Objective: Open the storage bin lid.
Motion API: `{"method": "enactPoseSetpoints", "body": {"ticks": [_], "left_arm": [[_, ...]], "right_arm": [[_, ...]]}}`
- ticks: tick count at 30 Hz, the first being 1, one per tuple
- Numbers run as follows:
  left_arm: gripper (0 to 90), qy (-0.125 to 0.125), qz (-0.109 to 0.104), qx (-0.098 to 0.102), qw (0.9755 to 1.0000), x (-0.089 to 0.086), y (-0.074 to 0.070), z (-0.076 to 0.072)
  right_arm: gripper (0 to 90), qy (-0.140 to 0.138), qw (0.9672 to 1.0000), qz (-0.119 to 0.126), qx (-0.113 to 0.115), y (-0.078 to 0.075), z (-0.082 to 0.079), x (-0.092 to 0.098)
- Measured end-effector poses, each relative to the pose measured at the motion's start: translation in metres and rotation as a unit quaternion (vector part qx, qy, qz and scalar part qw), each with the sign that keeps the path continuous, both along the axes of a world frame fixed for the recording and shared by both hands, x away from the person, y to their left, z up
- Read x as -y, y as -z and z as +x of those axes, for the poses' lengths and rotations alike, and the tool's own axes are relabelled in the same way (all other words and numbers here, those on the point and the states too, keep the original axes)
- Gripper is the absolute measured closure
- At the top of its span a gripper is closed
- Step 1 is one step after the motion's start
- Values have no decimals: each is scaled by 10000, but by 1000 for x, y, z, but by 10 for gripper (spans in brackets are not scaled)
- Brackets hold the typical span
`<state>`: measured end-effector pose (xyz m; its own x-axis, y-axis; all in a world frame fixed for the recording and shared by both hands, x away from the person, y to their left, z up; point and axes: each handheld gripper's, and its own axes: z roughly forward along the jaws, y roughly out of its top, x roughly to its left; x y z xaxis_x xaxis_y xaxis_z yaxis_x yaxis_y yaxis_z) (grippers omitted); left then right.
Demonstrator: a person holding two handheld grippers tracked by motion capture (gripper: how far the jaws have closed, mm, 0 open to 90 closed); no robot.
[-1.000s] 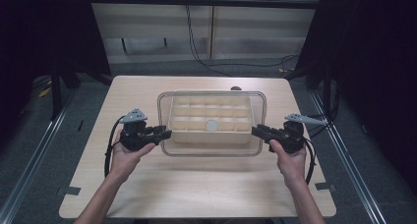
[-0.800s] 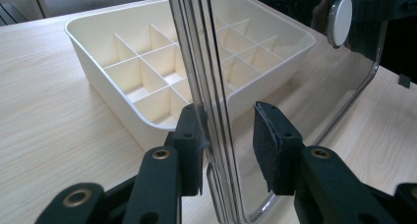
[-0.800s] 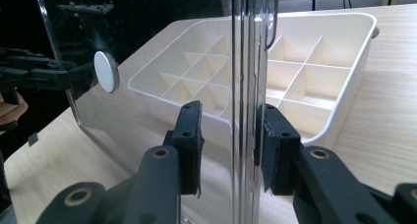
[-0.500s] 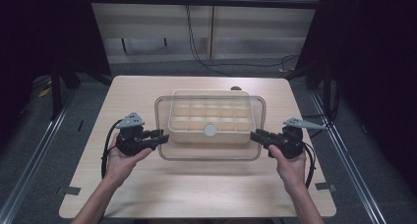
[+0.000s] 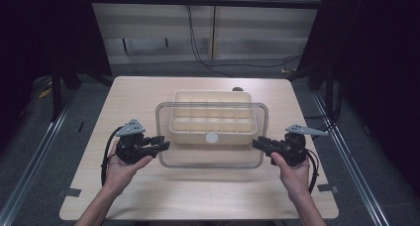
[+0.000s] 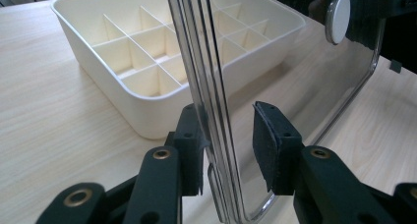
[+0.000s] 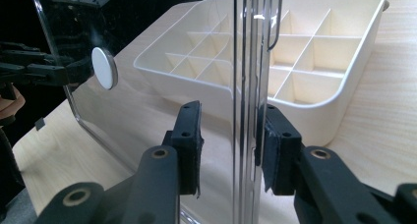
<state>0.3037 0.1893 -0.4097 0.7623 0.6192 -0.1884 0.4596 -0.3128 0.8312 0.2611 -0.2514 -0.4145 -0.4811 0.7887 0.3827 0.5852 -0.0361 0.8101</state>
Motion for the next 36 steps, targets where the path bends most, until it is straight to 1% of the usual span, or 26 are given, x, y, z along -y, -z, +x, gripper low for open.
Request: {"method": "enactPoseSetpoints", "body": {"ticks": [1, 4, 5, 7, 10, 12, 13, 14, 15, 17, 18, 19, 21, 23, 24, 25, 28, 30, 31, 32, 33, 36], "left_arm": [[657, 11, 48, -1, 10000, 1, 1, -3], [657, 38, 79, -18, 10000, 2, 1, -5], [657, 82, 97, -29, 9999, 1, 2, -6], [654, 121, 51, -96, 9999, 2, 5, -9], [651, 127, 64, -53, 9999, 1, 6, -13], [651, 163, 85, -77, 9998, -1, 7, -15], [651, 117, 141, -115, 9998, -1, 8, -17], [650, 117, 141, -115, 9998, -1, 8, -17], [651, 134, 171, -159, 9996, -3, 9, -19], [652, 113, 151, -188, 9996, -4, 10, -20], [653, 115, 107, -214, 9996, -4, 11, -22], [654, 162, 88, -239, 9995, -6, 11, -24], [660, 164, 72, -272, 9995, -7, 12, -25], [661, 185, 123, -287, 9993, -7, 12, -30], [660, 185, 123, -287, 9993, -7, 12, -30], [660, 193, 152, -325, 9992, -7, 14, -32], [660, 199, 144, -354, 9991, -8, 16, -34], [660, 214, 51, -432, 9988, -8, 18, -36], [660, 231, 143, -411, 9988, -7, 19, -37], [659, 231, 143, -411, 9988, -7, 19, -37], [658, 220, 172, -385, 9989, -7, 20, -39], [659, 248, 185, -440, 9986, -8, 22, -41]], "right_arm": [[647, 6, 10000, -21, 6, 1, -3, 0], [647, -1, 10000, -4, -19, 3, -7, 2], [647, -1, 10000, -4, -19, 3, -7, 2], [649, 45, 10000, -14, -49, 5, -11, 3], [651, 25, 9999, 44, -102, 6, -13, 3], [653, -29, 9999, 31, -145, 8, -16, 2], [653, -43, 9998, 31, -166, 9, -17, 1], [653, -43, 9998, 31, -166, 9, -17, 1], [653, -69, 9998, -51, -196, 10, -20, -1], [652, -92, 9997, -46, -209, 12, -22, -2], [652, -96, 9997, -68, -196, 13, -23, -3], [652, -117, 9997, -50, -214, 13, -24, -3], [652, -147, 9996, -49, -227, 14, -26, -3], [652, -152, 9995, -34, -269, 16, -29, -3], [652, -152, 9995, -34, -269, 16, -29, -3], [653, -140, 9994, -7, -326, 18, -32, -4], [654, -163, 9992, -6, -368, 20, -34, -4], [655, -183, 9990, -13, -409, 23, -37, -3], [658, -209, 9988, 5, -436, 24, -38, -2], [658, -209, 9988, 5, -436, 24, -38, -2], [656, -236, 9985, 6, -500, 27, -40, -3], [656, -257, 9980, -7, -573, 31, -42, -3]]}}
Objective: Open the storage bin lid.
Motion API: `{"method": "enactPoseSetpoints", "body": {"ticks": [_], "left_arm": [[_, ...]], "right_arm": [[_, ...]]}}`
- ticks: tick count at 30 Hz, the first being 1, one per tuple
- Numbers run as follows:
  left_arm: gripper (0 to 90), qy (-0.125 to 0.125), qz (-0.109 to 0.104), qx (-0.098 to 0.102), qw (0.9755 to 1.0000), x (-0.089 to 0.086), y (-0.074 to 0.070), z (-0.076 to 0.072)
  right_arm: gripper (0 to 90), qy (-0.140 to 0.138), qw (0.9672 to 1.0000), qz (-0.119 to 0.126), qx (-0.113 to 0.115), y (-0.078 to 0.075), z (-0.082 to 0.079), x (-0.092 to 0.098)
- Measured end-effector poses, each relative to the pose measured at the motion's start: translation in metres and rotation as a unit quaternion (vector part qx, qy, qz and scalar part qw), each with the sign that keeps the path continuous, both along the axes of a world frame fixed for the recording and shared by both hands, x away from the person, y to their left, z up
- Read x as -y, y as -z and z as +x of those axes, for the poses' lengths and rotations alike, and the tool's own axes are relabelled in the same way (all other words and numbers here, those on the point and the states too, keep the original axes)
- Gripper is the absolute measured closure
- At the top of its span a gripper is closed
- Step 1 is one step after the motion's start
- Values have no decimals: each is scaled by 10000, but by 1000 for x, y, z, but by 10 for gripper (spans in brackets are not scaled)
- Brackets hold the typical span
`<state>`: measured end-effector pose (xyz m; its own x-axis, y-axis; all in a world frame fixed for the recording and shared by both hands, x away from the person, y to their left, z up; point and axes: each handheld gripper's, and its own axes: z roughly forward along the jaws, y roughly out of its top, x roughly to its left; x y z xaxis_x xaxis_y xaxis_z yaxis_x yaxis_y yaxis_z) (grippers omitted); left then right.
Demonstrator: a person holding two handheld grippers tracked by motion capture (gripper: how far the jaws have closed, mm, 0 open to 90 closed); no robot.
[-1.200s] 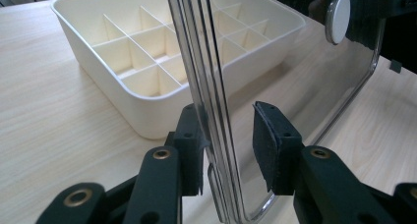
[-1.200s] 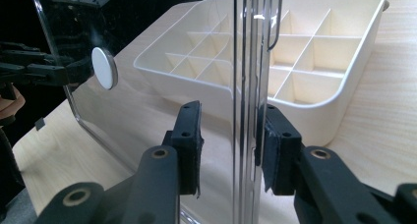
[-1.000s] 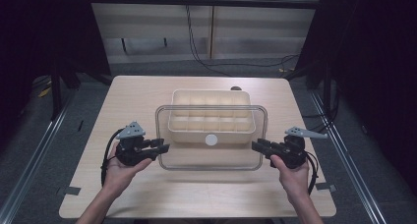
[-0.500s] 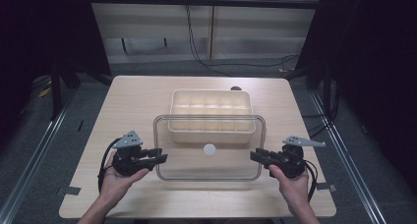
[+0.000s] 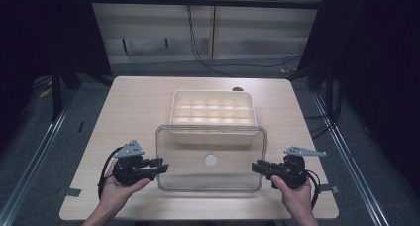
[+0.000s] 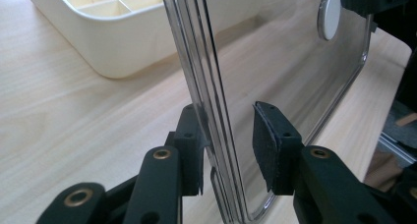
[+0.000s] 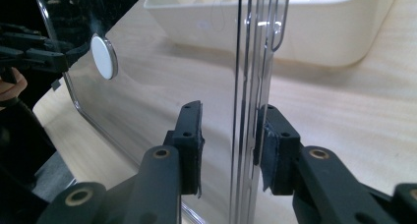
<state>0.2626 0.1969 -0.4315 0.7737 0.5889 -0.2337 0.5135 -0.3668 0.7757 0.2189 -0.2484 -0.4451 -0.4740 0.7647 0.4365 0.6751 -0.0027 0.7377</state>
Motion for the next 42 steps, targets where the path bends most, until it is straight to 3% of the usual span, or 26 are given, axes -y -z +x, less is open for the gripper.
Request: {"method": "enactPoseSetpoints", "body": {"ticks": [9, 16, 19, 26, 38, 42], "left_arm": [[649, -105, 111, -85, 9998, -4, 12, -4], [649, -68, 116, -171, 9998, -5, 18, -4], [643, -30, 238, -143, 9996, -4, 21, -5], [618, 42, 178, -230, 9996, -1, 26, -3], [596, -57, 470, -172, 9987, 1, 32, 3], [597, -33, 376, -260, 9989, -2, 37, 7]], "right_arm": [[662, -115, 9998, -73, -126, 11, -6, -8], [668, -134, 9999, -56, -87, 15, -7, -7], [674, -135, 9998, -23, -117, 16, -10, -7], [677, -126, 9997, -31, -197, 23, -12, -4], [599, -70, 9986, -497, -177, 29, -6, -10], [588, -55, 9984, -505, -261, 32, -1, -11]]}}
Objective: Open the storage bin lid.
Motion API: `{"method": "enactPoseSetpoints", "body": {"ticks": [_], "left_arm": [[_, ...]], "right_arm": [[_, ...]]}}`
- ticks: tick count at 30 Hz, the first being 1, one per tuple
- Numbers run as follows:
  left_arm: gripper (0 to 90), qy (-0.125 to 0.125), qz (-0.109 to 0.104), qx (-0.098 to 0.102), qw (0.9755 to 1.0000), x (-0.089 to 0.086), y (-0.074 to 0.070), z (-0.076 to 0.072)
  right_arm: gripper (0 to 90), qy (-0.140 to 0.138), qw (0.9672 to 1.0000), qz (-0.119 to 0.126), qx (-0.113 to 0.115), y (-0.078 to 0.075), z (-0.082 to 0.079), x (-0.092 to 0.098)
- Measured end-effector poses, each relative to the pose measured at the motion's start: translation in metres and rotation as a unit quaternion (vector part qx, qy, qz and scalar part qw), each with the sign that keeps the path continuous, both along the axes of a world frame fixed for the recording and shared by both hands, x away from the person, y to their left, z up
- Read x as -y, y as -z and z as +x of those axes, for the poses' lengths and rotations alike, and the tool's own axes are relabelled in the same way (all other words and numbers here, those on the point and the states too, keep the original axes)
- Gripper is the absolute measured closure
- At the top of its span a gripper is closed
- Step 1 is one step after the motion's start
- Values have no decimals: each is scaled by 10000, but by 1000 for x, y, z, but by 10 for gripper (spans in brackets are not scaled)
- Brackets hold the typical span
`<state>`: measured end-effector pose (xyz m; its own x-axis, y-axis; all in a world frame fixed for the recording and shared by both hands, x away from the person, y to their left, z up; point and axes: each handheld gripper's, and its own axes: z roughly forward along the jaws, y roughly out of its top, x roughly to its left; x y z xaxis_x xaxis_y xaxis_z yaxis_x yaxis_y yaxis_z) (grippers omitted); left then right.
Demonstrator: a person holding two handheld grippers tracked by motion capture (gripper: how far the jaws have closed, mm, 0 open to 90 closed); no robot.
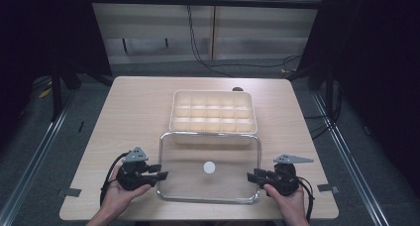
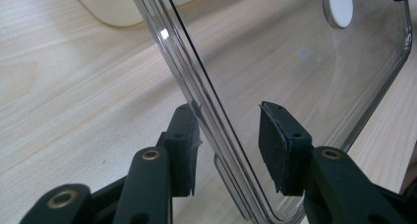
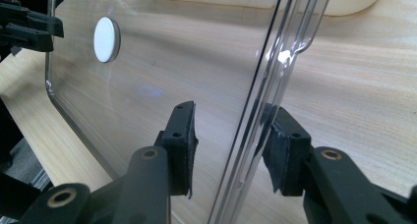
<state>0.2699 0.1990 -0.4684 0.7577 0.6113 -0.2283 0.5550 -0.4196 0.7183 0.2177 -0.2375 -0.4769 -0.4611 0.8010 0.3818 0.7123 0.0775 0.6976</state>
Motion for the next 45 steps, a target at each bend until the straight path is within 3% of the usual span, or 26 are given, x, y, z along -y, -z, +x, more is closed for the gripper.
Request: {"method": "enactPoseSetpoints", "body": {"ticks": [14, 16, 21, 29, 40, 45], "left_arm": [[586, 59, 75, -41, 9999, 4, 3, 3], [583, 56, 215, 2, 9998, 4, 4, 3], [575, 26, 316, -44, 9995, 5, 7, 2], [572, 14, 202, -291, 9994, 6, 13, 5], [568, 74, 208, -329, 9992, 5, 14, 2], [554, 136, 244, -379, 9989, 5, 15, 1]], "right_arm": [[534, 129, 9998, -110, -41, 5, 9, -1], [522, 136, 9998, -141, -92, 6, 10, -1], [494, 157, 9994, -208, -238, 11, 12, -2], [468, 208, 9989, -306, -295, 16, 16, -1], [441, 183, 9985, -402, -326, 17, 13, -3], [434, 113, 9981, -400, -458, 19, 13, -2]]}}
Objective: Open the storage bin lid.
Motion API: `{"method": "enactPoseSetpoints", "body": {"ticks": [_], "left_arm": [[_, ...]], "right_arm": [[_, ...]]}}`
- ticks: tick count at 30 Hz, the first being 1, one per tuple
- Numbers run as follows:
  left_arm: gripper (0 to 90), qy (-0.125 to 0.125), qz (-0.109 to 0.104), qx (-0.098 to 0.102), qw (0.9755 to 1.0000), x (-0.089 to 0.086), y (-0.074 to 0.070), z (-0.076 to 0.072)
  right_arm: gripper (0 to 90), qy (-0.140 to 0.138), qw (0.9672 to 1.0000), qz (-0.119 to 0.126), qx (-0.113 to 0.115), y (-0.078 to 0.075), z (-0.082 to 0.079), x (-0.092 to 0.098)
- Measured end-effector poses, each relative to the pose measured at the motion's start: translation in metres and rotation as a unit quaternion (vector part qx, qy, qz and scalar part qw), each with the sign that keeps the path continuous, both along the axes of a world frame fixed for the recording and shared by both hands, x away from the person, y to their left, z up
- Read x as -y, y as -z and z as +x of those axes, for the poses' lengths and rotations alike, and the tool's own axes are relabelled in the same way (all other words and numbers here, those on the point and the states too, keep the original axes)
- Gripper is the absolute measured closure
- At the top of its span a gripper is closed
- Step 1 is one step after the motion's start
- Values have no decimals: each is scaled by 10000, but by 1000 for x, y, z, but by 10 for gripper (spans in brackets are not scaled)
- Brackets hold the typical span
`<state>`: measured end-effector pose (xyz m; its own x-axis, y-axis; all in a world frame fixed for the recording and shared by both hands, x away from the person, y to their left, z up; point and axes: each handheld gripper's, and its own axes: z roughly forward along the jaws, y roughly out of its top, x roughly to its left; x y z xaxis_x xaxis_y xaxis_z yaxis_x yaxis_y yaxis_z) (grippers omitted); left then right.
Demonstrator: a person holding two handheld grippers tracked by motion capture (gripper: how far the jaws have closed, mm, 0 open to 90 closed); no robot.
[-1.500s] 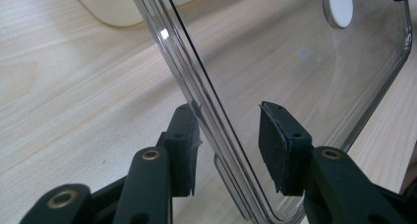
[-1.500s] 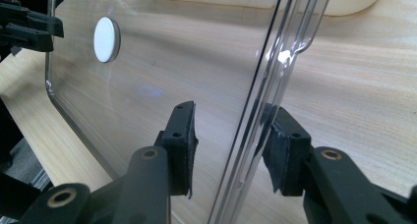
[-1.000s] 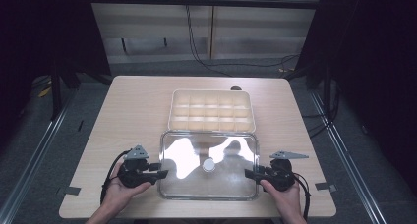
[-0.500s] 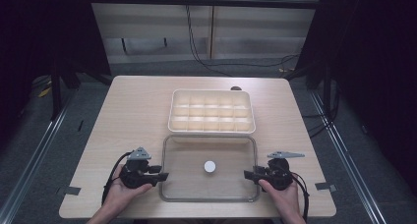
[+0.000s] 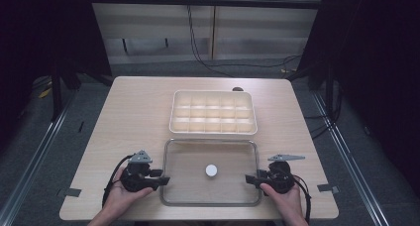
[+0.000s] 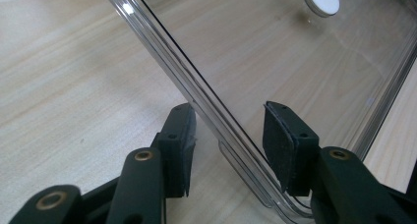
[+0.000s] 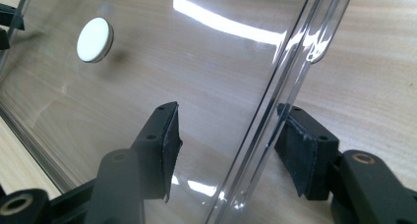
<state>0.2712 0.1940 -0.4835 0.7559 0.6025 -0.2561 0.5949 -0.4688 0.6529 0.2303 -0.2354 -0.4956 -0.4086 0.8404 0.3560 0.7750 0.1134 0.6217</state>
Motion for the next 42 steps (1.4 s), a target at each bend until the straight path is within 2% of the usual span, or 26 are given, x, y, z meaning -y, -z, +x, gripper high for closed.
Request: {"method": "enactPoseSetpoints", "body": {"ticks": [5, 8, 14, 17, 22, 27, 29, 30, 31, 32, 34, 35, 37, 38, 39, 42], "left_arm": [[543, 0, -10, -68, 10000, 0, 2, 2], [507, -45, 58, -126, 9999, 2, 4, 3], [496, -9, 99, -163, 9998, 1, 4, 4], [484, -5, 120, -168, 9998, 2, 5, 4], [447, -8, 156, -163, 9997, 5, 6, 4], [433, 7, 158, -131, 9998, 7, 7, 3], [390, 31, 151, -139, 9998, 7, 7, 4], [390, 26, 149, -202, 9997, 7, 6, 5], [360, -31, 214, -102, 9997, 8, 6, 4], [371, -17, 253, -69, 9997, 8, 7, 4], [370, 56, 238, -94, 9997, 8, 6, 5], [364, 48, 266, -44, 9996, 9, 5, 4], [330, 59, 193, 65, 9998, 7, 4, 4], [293, -30, 86, 162, 9998, 5, 0, 4], [281, -30, 86, 162, 9998, 5, 0, 4], [258, -127, -104, 362, 9992, -3, -10, 2]], "right_arm": [[431, -9, 10000, -18, 4, 0, 0, 0], [418, -98, 9998, -172, 31, -1, 0, -2], [414, -91, 9996, -275, 71, -1, -1, -5], [414, -54, 9995, -296, 60, -2, 0, -4], [403, -37, 9999, -150, 36, -1, 2, 0], [393, -31, 9998, -171, 47, -1, 2, 0], [375, -13, 9997, -227, 63, -1, 2, 0], [376, -10, 9997, -234, 85, -2, 2, 0], [374, 18, 9997, -231, 97, -2, 2, 1], [368, 12, 9996, -225, 138, -3, 2, 2], [363, -8, 9997, -205, 156, -3, 2, 2], [356, -4, 9997, -163, 181, -4, 1, 1], [341, -33, 9995, -78, 314, -7, 1, 2], [317, -76, 9988, -19, 477, -10, 0, 4], [317, -76, 9988, -19, 477, -10, 0, 4], [277, -73, 9966, 147, 809, -18, -5, 10]]}}
